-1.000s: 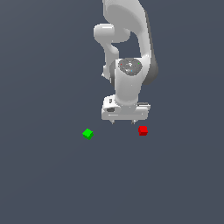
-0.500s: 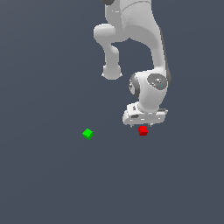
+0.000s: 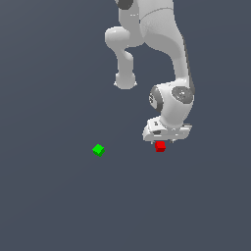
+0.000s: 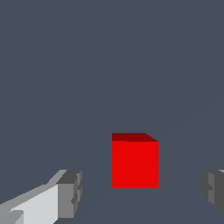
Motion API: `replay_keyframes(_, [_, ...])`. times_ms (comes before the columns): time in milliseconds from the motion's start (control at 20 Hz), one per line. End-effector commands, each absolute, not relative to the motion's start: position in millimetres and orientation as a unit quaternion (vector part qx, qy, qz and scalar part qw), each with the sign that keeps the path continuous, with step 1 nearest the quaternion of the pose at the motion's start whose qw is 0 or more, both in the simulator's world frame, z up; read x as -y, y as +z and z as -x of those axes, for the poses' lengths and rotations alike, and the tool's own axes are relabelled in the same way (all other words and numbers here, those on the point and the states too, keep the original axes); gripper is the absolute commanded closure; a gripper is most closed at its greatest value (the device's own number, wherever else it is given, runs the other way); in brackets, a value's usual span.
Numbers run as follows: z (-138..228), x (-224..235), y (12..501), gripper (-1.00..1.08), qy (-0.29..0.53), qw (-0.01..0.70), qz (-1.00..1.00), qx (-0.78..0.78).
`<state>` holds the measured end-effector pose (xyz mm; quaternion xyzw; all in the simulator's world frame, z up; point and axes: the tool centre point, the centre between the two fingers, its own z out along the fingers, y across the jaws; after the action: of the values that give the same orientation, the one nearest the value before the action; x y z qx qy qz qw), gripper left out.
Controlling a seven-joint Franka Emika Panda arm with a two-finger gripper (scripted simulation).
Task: Stack the red cube on top of the green cube.
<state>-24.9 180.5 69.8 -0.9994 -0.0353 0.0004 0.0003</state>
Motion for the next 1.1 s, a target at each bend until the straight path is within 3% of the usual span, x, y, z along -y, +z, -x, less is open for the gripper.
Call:
replay_keyframes(0, [25.0, -180.4, 67.2, -0.92, 0.001, 0.0, 0.999, 0.035])
replay_keyframes(750, [24.2, -180.8, 19.8, -0.92, 0.0, 0.0, 0.999, 0.035])
replay_keyframes(800, [24.2, -180.8, 19.8, 1.08, 0.0, 0.0, 0.999, 0.035])
replay_keyframes(1050, [24.2, -180.8, 19.8, 1.08, 0.0, 0.0, 0.999, 0.035])
